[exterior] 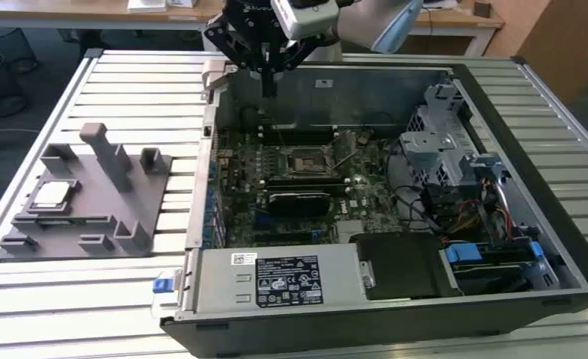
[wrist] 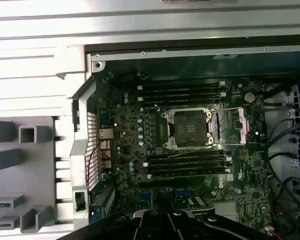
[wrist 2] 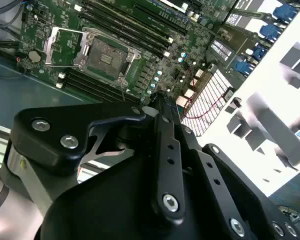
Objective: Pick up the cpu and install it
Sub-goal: 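Reach for the cpu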
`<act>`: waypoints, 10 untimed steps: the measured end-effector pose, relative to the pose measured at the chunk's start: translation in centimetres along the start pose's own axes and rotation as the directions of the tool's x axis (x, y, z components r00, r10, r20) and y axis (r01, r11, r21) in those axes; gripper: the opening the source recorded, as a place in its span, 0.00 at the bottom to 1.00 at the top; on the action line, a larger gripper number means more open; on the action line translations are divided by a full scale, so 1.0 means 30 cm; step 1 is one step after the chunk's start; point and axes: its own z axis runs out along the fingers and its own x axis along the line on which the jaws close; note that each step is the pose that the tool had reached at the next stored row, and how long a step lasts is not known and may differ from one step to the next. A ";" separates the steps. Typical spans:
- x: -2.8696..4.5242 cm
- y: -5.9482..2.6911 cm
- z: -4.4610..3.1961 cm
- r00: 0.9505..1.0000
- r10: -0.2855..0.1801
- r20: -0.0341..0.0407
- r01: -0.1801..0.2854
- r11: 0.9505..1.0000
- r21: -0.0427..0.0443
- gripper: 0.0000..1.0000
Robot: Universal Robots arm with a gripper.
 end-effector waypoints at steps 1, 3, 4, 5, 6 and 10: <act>0.000 0.000 0.000 1.000 0.000 0.000 0.000 1.000 0.000 0.11; 0.000 0.000 0.000 1.000 0.000 0.000 0.000 1.000 0.000 0.11; 0.000 0.000 0.000 1.000 0.000 0.000 0.000 1.000 0.000 0.11; 0.002 0.000 0.000 1.000 0.000 0.000 0.000 1.000 0.000 0.11; 0.005 0.000 0.000 1.000 0.000 0.000 0.000 1.000 0.000 0.11; 0.013 -0.001 0.000 1.000 0.000 0.000 0.000 1.000 0.000 0.11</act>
